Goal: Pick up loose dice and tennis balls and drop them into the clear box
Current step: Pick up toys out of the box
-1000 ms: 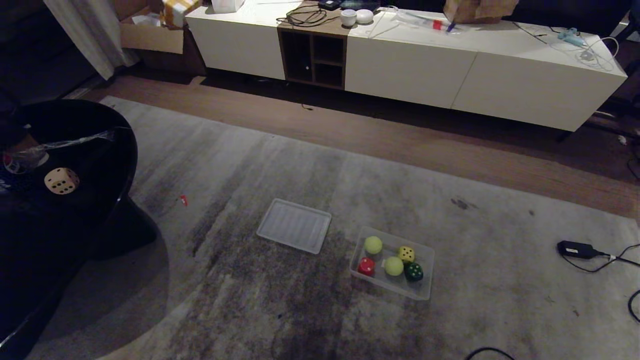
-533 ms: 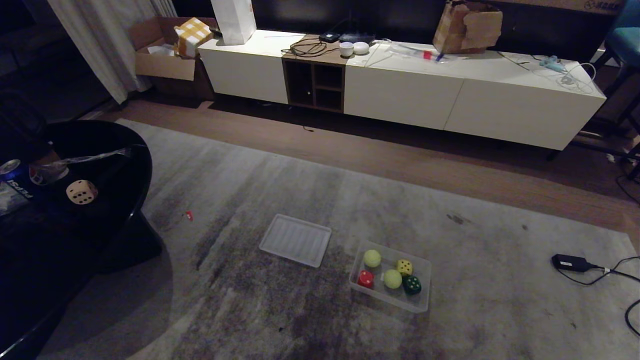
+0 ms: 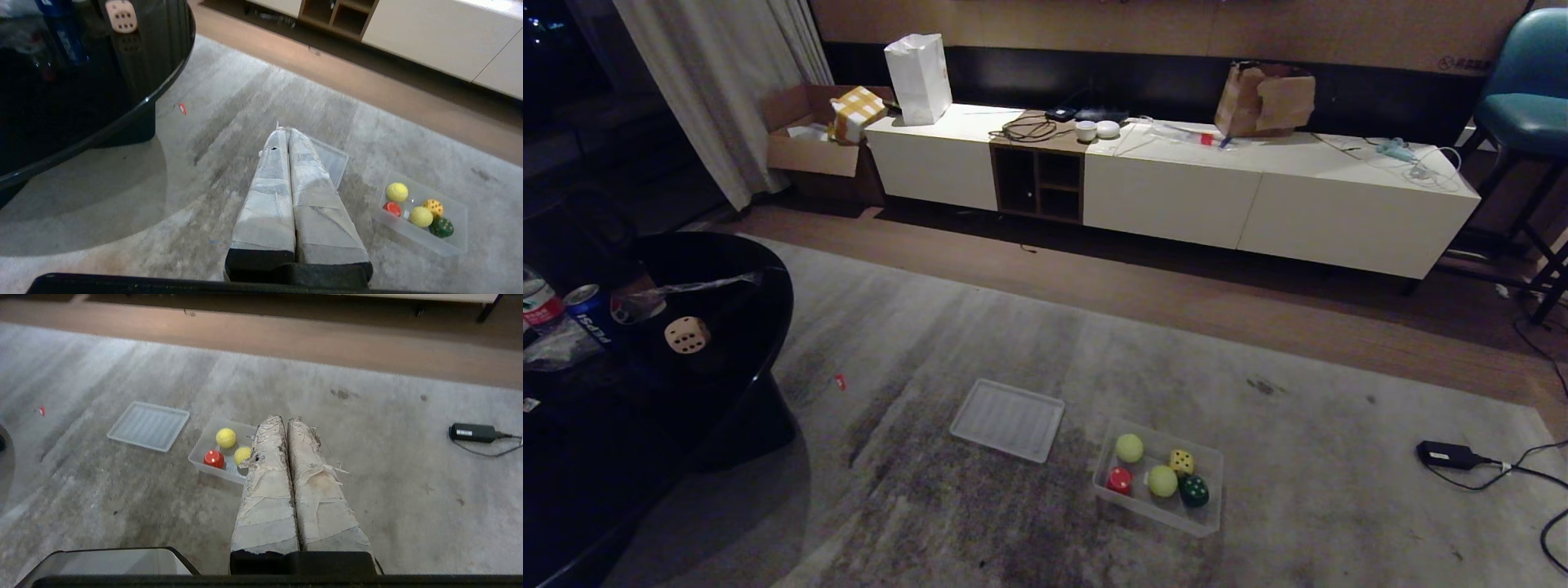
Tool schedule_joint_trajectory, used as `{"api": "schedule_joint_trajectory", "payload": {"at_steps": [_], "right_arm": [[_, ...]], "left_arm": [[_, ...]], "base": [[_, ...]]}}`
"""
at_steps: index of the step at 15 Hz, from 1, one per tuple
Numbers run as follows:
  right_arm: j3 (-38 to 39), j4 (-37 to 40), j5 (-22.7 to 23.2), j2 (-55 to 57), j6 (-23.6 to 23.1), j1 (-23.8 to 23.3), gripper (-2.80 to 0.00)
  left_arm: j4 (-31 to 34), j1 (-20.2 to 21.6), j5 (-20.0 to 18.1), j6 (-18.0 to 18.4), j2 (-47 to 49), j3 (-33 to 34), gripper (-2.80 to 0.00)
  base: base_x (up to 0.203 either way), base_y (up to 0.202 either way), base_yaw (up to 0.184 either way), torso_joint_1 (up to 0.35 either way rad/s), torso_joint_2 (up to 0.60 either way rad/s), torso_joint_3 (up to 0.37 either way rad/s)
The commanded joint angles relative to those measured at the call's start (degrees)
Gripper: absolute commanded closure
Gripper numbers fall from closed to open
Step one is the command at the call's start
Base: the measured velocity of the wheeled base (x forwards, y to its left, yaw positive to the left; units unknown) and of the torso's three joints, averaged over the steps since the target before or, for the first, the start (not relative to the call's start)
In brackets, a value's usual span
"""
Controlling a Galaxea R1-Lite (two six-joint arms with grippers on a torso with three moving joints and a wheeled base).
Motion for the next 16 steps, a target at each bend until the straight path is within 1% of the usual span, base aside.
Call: {"api": "schedule_joint_trajectory", "payload": {"at_steps": [1,9,15,16], "right_arm": [[0.0,0.0,0.0,0.1,0.0,0.0,0.00],[0.0,0.0,0.0,0.1,-0.2,0.0,0.00],[-0.1,0.2,0.0,0.1,-0.2,0.0,0.00],[-0.1,0.1,0.0,0.1,-0.2,0.0,0.00]], "left_arm": [[0.0,0.0,0.0,-0.1,0.1,0.1,0.00],[0.0,0.0,0.0,0.1,0.0,0.1,0.00],[0.0,0.0,0.0,0.1,0.0,0.1,0.00],[0.0,0.0,0.0,0.1,0.0,0.1,0.00]], "base": [[0.000,0.000,0.000,0.002,0.00,0.193],[0.000,0.000,0.000,0.001,0.00,0.187],[0.000,0.000,0.000,0.001,0.00,0.015],[0.003,0.000,0.093,0.006,0.01,0.002]]}}
